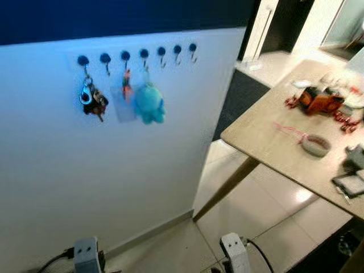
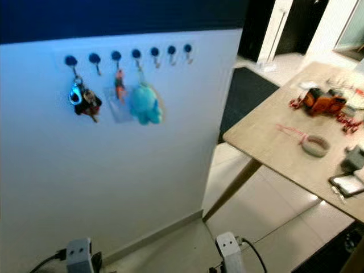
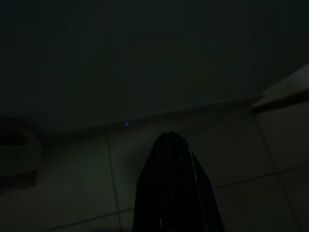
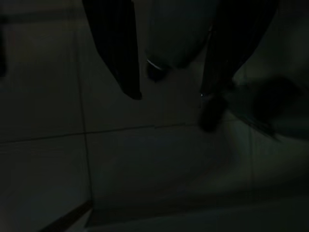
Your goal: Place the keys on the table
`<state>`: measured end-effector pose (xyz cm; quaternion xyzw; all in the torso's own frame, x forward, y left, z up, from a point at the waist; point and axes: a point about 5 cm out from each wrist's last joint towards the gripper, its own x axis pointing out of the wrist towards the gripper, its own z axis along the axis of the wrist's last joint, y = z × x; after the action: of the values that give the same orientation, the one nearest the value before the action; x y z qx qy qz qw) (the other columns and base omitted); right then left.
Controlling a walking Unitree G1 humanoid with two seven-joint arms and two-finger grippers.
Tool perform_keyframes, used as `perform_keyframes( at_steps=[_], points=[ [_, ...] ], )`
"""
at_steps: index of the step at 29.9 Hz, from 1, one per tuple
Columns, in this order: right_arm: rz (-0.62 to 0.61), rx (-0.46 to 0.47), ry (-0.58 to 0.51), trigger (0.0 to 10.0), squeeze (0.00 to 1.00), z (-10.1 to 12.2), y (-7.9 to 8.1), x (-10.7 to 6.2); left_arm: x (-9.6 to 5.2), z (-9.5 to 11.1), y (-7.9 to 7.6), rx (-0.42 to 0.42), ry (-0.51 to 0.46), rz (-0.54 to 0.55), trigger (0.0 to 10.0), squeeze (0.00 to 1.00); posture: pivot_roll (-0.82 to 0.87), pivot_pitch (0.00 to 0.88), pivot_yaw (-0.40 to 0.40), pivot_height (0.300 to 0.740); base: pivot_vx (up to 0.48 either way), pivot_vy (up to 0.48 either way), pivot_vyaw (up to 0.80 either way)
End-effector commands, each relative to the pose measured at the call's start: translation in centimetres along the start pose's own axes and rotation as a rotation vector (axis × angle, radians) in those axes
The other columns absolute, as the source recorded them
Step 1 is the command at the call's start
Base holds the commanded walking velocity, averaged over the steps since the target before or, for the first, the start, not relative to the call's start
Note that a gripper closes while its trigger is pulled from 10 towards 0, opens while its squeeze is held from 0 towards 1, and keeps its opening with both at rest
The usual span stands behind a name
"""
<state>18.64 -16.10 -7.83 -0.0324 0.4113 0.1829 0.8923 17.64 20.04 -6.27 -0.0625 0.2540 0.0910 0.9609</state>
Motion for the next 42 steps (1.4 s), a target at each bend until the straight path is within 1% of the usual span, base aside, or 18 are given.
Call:
perform_keyframes(
  at_steps=[1,20,29,30,31,33,39,42],
  points=[
    [0.002,-0.004,-0.006,10.0,0.00,0.2,0.1,0.1,-0.5,-1.0,0.1,-0.003,0.040,0.005,10.0,0.00,0.08,0.043,-0.081,0.740,0.000,0.000,0.80],
    [0.011,-0.016,-0.019,10.0,0.00,0.8,0.1,0.2,-0.4,-1.0,0.1,-0.015,0.045,0.015,10.0,0.00,0.08,0.044,-0.084,0.740,0.000,0.000,0.80],
    [0.004,-0.015,-0.027,10.0,0.00,0.9,0.0,0.3,-0.3,-0.9,-0.1,-0.006,0.043,0.004,10.0,0.00,0.08,0.044,-0.082,0.740,0.000,0.000,0.80],
    [-0.009,-0.012,-0.045,10.0,0.00,1.1,-0.1,0.3,-0.3,-0.8,-0.1,-0.005,0.043,0.004,10.0,0.00,0.08,0.044,-0.082,0.740,0.000,0.000,0.52],
    [-0.046,0.020,-0.050,10.0,0.00,1.3,-0.4,0.2,-0.3,-0.8,-0.1,-0.005,0.042,0.004,10.0,0.00,0.08,0.043,-0.083,0.740,0.000,0.000,0.00],
    [-0.070,0.038,-0.056,10.0,0.00,1.4,-0.7,0.2,-0.3,-0.8,-0.1,-0.004,0.041,0.004,10.0,0.00,0.08,0.042,-0.083,0.740,0.000,0.000,0.00],
    [-0.070,0.014,-0.058,10.0,0.00,1.6,-0.7,0.2,-0.2,-0.6,-0.2,0.009,0.033,-0.002,10.0,0.00,0.08,0.042,-0.081,0.740,0.000,0.000,0.00],
    [-0.071,0.015,-0.058,10.0,0.00,1.5,-0.8,0.2,-0.1,-0.4,-0.3,0.041,0.028,-0.014,10.0,0.00,0.08,0.041,-0.081,0.740,0.000,-0.480,0.00]
  ],
)
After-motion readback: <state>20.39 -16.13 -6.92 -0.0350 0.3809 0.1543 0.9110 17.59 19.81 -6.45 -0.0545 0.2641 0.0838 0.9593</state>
